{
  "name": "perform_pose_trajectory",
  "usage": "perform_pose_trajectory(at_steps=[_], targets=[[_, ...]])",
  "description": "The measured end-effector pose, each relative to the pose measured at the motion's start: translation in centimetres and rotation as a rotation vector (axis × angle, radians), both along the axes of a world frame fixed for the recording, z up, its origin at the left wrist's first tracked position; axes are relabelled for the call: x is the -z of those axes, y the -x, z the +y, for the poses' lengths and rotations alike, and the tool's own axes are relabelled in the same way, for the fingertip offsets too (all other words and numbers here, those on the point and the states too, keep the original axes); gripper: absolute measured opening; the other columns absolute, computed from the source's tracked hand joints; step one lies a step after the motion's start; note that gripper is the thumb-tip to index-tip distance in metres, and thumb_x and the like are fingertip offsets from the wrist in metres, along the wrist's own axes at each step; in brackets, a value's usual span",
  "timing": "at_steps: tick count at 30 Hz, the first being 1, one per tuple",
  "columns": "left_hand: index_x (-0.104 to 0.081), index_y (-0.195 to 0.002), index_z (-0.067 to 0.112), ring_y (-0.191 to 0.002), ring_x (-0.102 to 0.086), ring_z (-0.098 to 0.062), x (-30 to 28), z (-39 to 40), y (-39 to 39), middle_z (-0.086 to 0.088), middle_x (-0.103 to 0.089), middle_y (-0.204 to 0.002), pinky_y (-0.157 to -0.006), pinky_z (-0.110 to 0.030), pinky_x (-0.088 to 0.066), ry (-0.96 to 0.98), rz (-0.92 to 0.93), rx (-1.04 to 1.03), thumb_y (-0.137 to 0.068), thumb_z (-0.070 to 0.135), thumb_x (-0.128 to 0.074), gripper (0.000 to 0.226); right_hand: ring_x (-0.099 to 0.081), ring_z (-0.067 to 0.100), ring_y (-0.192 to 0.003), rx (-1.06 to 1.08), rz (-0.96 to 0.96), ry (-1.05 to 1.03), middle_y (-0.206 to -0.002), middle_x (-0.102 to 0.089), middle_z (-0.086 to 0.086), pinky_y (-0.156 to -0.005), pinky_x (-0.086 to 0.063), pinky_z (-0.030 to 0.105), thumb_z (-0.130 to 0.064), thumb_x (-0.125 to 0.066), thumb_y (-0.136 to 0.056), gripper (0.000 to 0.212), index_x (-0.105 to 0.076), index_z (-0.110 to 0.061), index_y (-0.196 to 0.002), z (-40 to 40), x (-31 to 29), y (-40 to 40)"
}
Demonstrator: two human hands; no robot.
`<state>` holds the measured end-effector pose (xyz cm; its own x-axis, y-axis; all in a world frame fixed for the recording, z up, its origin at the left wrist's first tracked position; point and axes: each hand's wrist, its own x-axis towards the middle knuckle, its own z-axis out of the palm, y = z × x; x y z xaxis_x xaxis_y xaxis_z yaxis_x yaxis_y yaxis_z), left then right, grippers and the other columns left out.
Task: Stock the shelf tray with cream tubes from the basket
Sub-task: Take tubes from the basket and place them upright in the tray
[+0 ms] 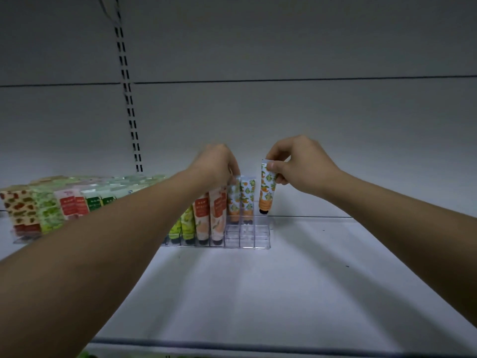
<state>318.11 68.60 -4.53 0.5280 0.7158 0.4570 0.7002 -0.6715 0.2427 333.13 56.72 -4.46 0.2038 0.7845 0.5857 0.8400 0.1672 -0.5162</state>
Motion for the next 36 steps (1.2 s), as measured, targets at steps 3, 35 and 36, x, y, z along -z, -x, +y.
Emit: perform_pose_trajectory(at_steps=[3,35,36], targets=[[-0.076,-0.101,0.016,-0.093,-0.065,-0.017,0.6,0.0,-0.6,-0.004,-0.074,-0.103,-0.076,-0.025,-0.047,0.011,0.103,-0.033,-0.084,0.004,-0.068,0.022,-0.068,0.014,-0.061,-0.001,-0.006,0.015,-0.082,-0.07,0.003,-0.066,-0.059,0.032,-0.013,-0.066,-0.09,0.008,-0.07,-0.014,-0.084,0.2,0.3,0.3],[-0.042,-0.134,0.043,-0.123,-0.031,-0.016,14.4,-7.1,10.2,0.01,-0.037,-0.131,-0.1,-0.045,-0.026,0.124,0.175,0.039,-0.091,0.065,-0.029,0.05,-0.068,0.034,-0.089,0.11,-0.155,0.228,-0.096,-0.07,0.018,-0.085,-0.056,0.047,-0.004,-0.06,-0.091,0.011,-0.07,-0.003,-0.095,4.9,1.4,3.9],[-0.043,-0.135,0.042,-0.123,-0.031,-0.016,14.4,-7.1,10.2,0.009,-0.037,-0.131,-0.099,-0.045,-0.026,0.122,0.177,0.036,-0.091,0.064,-0.029,0.051,-0.069,0.034,-0.088,0.116,-0.141,0.261,-0.095,-0.07,0.018,-0.083,-0.057,0.047,-0.003,-0.06,-0.092,0.011,-0.07,-0.002,-0.094,5.1,1.9,4.0]])
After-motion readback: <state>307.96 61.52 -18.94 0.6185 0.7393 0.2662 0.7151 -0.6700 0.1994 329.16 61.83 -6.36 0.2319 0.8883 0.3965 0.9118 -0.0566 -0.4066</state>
